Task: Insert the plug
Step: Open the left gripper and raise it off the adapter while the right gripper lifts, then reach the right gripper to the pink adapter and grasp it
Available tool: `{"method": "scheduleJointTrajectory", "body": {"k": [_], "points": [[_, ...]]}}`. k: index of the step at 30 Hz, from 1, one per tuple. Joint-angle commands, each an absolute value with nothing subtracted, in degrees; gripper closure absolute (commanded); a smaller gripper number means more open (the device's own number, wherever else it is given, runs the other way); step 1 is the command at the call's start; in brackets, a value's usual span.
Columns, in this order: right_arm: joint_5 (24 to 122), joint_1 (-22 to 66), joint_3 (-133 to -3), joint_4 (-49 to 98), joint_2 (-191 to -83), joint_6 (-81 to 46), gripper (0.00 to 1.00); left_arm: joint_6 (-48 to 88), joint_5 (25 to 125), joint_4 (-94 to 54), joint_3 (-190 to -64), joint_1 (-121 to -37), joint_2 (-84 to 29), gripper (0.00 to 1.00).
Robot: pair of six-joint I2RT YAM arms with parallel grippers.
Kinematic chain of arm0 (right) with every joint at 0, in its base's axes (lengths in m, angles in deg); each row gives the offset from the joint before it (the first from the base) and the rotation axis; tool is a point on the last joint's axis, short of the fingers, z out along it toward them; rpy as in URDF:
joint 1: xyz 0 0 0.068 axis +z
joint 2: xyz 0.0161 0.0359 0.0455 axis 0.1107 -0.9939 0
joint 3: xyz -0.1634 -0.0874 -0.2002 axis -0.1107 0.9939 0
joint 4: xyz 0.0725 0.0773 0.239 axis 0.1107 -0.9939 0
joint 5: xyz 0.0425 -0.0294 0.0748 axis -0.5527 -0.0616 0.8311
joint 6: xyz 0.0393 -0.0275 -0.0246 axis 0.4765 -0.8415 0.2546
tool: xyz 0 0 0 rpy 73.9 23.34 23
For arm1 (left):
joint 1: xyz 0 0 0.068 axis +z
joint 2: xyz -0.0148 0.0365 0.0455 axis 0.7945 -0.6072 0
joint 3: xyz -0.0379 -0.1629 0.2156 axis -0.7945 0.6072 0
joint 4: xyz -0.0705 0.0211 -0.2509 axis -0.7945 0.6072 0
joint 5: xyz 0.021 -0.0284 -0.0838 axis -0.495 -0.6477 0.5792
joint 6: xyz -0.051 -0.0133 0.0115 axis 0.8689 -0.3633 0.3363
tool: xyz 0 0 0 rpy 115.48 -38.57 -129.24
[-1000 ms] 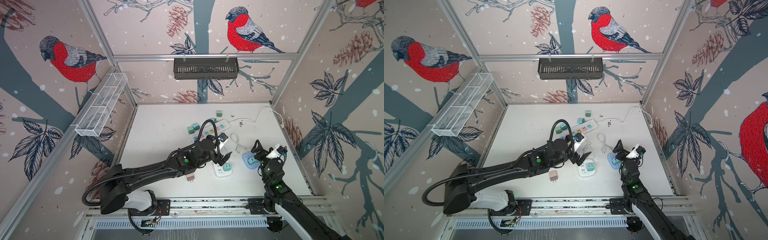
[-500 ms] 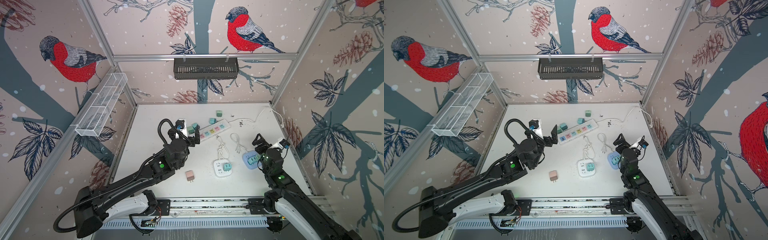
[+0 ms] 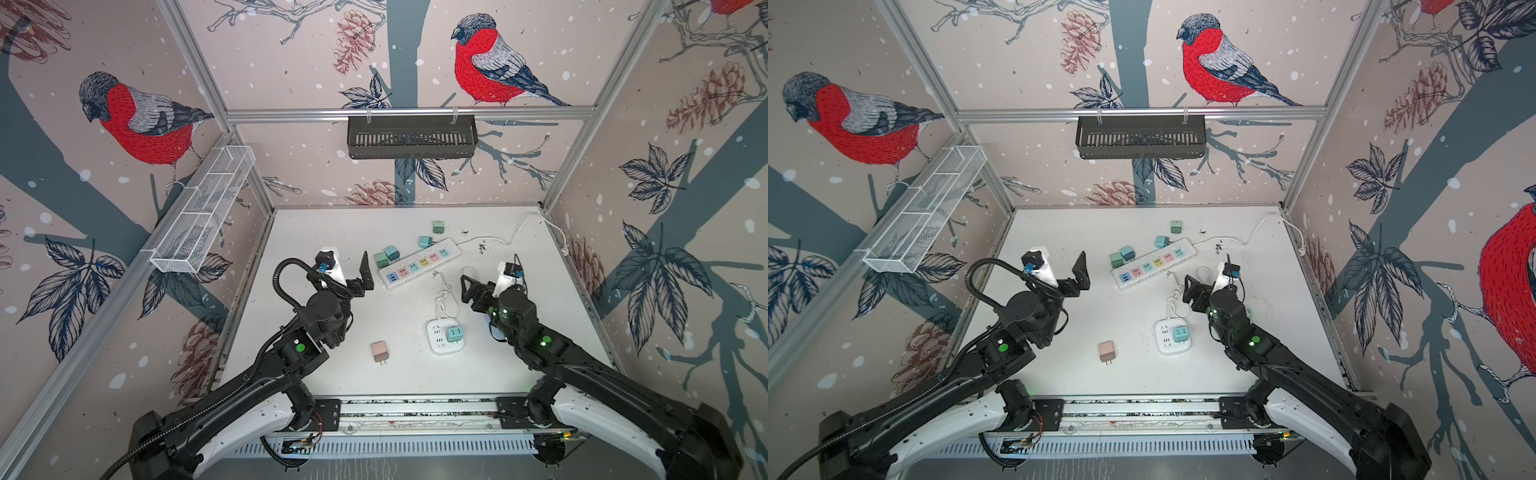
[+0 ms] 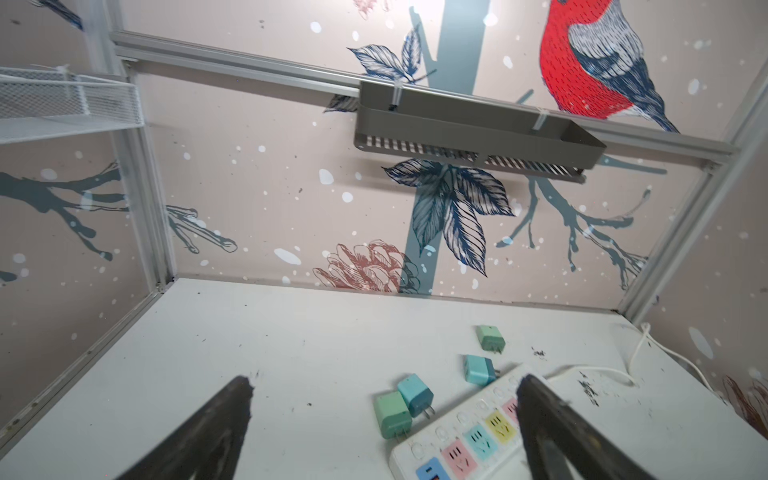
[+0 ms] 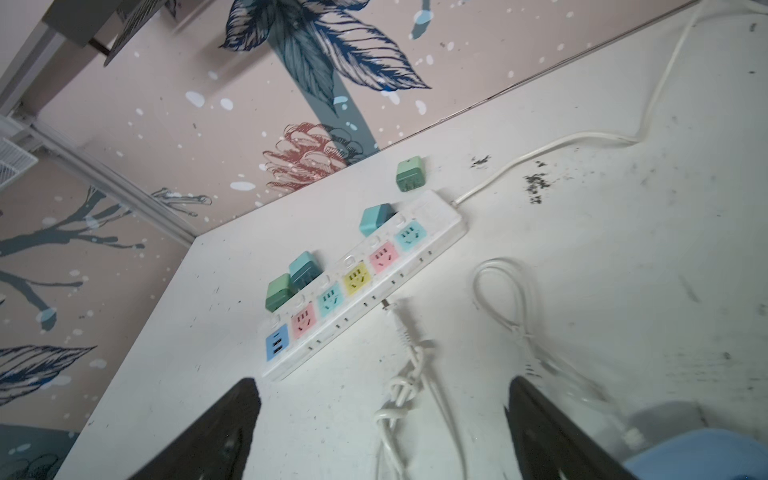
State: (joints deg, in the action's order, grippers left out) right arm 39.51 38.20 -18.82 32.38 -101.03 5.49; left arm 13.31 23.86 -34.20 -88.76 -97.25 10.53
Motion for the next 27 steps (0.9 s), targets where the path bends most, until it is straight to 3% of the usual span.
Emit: {"method": "scheduleJointTrajectory", "body": {"k": [1,6,13,27], "points": [[33.34,43.92,-23.55,30.11,-107.32,6.2,0.11,19.81,28.46,-33.79,-87.48,-91.8,11.65,0.02],[32.05,52.16,-30.89,28.22,-120.23,8.65,0.15,24.81,33.06,-29.8,-88.14,-83.38,10.39,0.02],[32.47,61.26,-39.98,25.76,-135.84,13.2,0.23,28.99,33.38,-25.5,-90.74,-79.57,6.31,0.02],[35.01,72.71,-46.75,25.98,-149.96,18.49,0.27,30.77,35.13,-22.52,-92.28,-77.05,4.87,0.02]]}}
